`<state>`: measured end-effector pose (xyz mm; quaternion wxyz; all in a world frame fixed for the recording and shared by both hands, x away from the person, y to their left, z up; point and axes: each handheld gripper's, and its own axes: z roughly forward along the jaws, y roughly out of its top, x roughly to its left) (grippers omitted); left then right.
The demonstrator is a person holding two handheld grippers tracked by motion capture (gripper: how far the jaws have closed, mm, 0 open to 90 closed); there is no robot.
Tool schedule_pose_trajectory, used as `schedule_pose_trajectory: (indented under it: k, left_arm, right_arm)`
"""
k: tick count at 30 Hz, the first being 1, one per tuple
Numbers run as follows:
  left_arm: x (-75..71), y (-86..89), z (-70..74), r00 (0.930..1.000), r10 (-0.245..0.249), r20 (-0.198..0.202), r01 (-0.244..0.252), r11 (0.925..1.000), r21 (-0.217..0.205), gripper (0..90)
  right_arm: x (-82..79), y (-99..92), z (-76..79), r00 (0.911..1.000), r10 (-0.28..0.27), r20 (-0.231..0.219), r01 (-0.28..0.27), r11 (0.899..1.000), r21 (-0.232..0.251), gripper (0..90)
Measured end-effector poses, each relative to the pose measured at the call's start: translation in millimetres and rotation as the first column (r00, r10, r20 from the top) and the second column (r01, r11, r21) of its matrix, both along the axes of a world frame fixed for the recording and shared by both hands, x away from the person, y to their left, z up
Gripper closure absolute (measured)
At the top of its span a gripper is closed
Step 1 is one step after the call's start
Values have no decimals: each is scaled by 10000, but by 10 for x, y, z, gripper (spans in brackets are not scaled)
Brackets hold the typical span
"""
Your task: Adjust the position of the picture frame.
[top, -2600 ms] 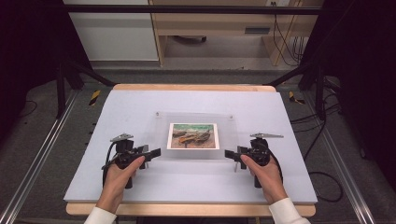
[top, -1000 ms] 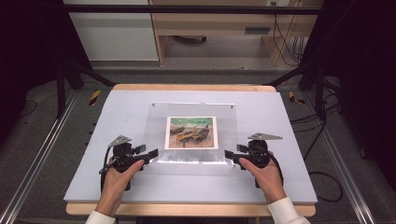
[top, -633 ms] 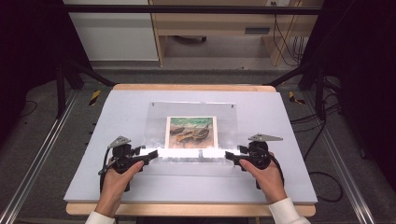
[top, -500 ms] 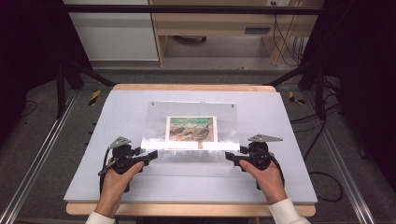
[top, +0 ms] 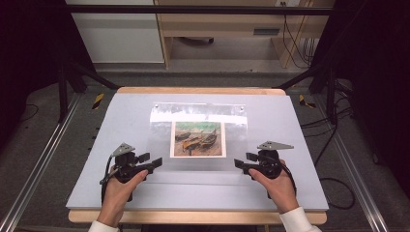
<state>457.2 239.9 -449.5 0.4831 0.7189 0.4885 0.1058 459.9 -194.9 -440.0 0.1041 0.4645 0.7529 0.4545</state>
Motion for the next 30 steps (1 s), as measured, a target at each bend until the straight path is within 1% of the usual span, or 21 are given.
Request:
schedule_pose_trajectory:
  k: [7, 9, 17, 21, 22, 24, 25, 30]
  left_arm:
    - [-22, 0, 6, 10000, -14, 20, 13, 10000, 71, 351]
    - [-29, 3, 9, 10000, -26, 15, 26, 10000, 93, 355]
    - [-71, 9, 12, 10000, -18, 69, 17, 9999, 137, 374]
    - [-92, 15, 18, 10000, -45, 66, 44, 9998, 183, 388]
    - [-95, 17, 17, 10000, -48, 63, 47, 9998, 168, 391]
    - [-104, 17, 19, 9999, -59, 88, 57, 9998, 205, 395]
    - [-109, 14, 21, 9999, -69, 101, 66, 9997, 247, 396]
    - [-120, 17, 20, 9999, -72, 105, 69, 9997, 255, 401]
  right_arm:
    - [-29, 3, 10, 10000, -45, -35, 45, 10000, -61, 398]
    - [-32, -1, 9, 10000, -10, 48, 11, 10000, -96, 404]
    - [-80, 1, 18, 9999, -66, 86, 67, 9999, -145, 426]
    - [-104, -7, 19, 9998, -43, 197, 47, 9998, -216, 444]
    - [-114, -9, 20, 9999, -48, 132, 50, 9998, -182, 449]
    - [-127, -15, 15, 9997, -36, 247, 42, 9998, -212, 458]
    - [-140, -14, 19, 9998, -82, 167, 85, 9998, -174, 461]
    - [-148, -21, 19, 9997, -40, 255, 47, 9997, -237, 468]
